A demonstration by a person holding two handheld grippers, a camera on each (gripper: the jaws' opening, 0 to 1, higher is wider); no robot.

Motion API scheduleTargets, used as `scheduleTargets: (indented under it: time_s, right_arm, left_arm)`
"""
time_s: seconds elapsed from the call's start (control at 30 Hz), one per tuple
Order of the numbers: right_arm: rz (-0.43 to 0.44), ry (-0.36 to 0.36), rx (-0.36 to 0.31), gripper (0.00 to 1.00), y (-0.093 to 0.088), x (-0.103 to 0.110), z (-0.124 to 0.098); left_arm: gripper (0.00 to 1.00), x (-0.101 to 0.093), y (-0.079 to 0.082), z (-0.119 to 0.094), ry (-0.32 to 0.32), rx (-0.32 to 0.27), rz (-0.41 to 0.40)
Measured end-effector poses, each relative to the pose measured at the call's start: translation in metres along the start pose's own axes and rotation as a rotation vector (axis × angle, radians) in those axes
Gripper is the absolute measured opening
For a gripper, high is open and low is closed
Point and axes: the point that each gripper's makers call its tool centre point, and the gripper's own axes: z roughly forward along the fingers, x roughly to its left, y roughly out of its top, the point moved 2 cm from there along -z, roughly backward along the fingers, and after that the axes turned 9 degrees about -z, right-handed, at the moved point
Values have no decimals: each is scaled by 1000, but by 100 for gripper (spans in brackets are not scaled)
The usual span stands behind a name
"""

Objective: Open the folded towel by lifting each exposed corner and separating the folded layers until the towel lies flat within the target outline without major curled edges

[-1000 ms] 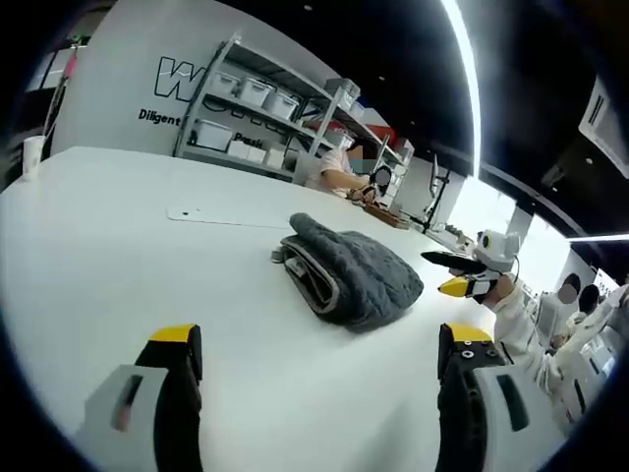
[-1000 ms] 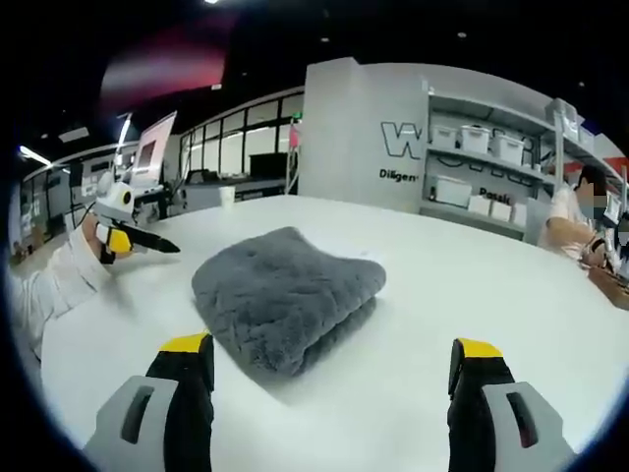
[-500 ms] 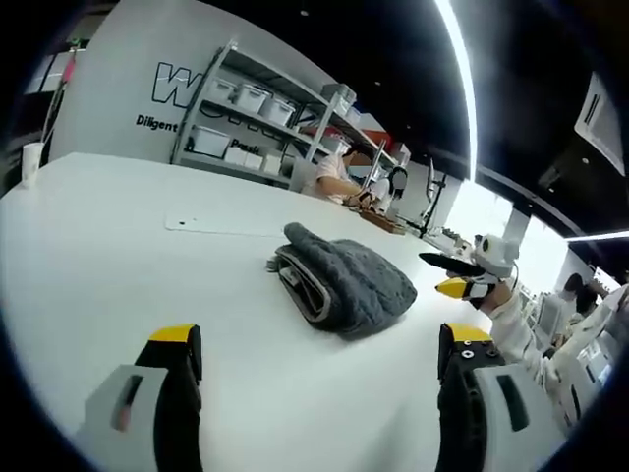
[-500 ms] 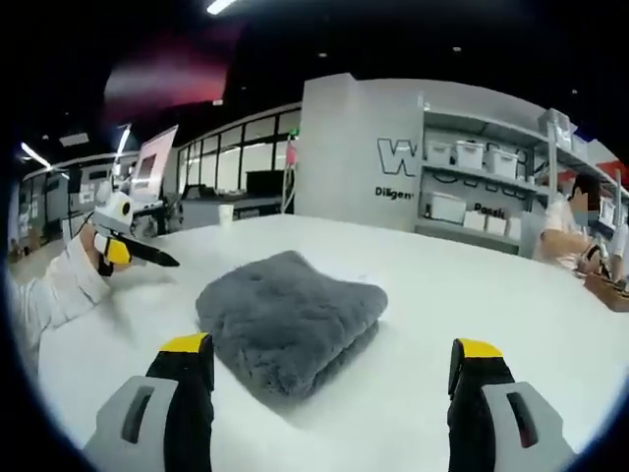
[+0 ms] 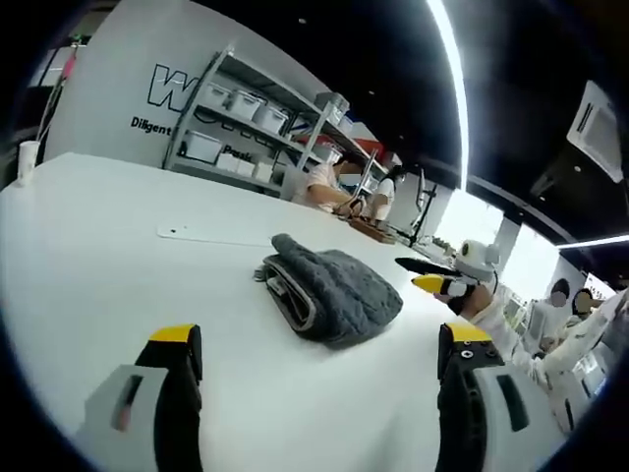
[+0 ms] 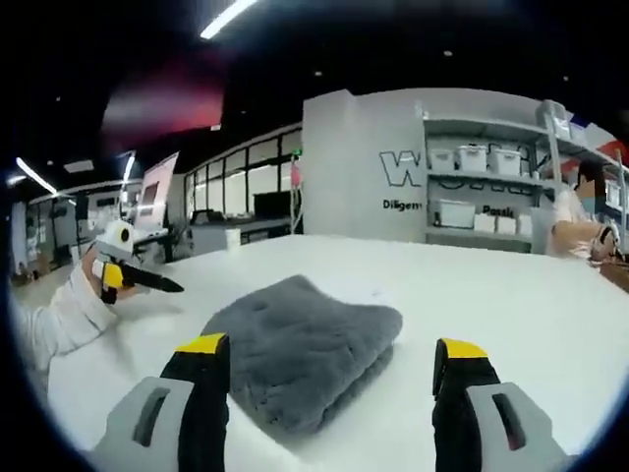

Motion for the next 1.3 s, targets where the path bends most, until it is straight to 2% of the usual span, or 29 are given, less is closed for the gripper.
scheduleTargets:
  time_s: [0.13, 0.4, 0.6, 0.7, 0.83, 1.0, 1.17, 1.3]
  right_arm:
    - [11, -8, 8, 74, 8, -23, 5]
    - [-20, -5, 77, 69, 17, -42, 33]
    - [18, 52, 157, 65, 8, -45, 66]
    - [31, 47, 186, 60, 4, -49, 75]
    - [35, 29, 219, 57, 2, -57, 86]
    - [49, 41, 255, 51, -4, -58, 95]
    - [72, 51, 313, 53, -20, -60, 103]
    - [122, 49, 309, 40, -25, -66, 105]
  left_arm:
    - [99, 0, 4, -4, 0, -14, -3]
    - [98, -1, 10, -7, -9, -39, -11]
    - [98, -1, 12, -8, -12, -43, -14]
    - [98, -2, 12, -9, -15, -43, -10]
    - [98, -4, 13, -10, -21, -47, -9]
    - [98, -5, 14, -12, -22, -58, -14]
    - [98, -6, 15, -12, -28, -62, -18]
    - [98, -3, 17, -12, -27, -68, -27]
